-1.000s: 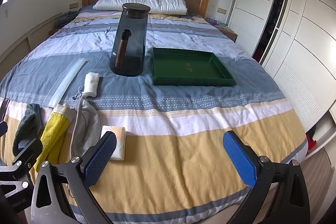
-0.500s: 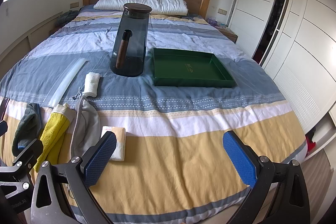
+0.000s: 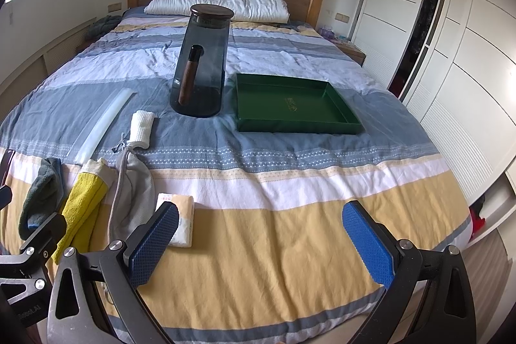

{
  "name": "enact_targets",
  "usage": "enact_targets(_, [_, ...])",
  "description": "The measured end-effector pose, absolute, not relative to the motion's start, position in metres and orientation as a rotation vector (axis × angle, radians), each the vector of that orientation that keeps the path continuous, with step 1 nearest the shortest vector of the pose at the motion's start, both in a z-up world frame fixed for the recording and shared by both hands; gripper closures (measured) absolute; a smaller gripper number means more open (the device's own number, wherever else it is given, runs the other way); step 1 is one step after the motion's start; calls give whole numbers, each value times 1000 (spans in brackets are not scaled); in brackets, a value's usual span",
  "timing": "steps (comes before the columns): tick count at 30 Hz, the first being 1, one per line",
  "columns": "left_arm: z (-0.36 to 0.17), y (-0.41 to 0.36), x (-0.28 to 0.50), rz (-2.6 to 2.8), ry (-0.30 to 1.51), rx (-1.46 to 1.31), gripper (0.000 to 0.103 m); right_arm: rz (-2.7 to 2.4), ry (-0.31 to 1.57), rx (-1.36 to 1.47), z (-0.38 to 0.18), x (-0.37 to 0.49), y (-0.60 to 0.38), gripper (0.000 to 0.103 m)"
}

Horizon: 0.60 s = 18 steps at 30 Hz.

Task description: Organize soft objects

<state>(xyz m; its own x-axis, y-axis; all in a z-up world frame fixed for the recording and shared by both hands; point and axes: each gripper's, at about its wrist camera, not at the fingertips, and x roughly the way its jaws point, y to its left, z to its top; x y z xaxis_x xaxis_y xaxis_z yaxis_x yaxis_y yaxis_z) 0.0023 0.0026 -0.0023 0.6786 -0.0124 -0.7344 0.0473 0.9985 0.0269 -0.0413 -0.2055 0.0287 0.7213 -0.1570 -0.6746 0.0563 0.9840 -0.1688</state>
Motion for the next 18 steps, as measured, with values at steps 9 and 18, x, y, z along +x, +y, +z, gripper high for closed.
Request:
enact_targets(9, [-5, 6, 2, -28, 825, 43, 1, -118, 759, -144, 27, -40, -205, 0])
enact_targets(18, [-5, 6, 1, -29, 825, 44, 1, -118, 760, -147, 25, -40, -203, 0])
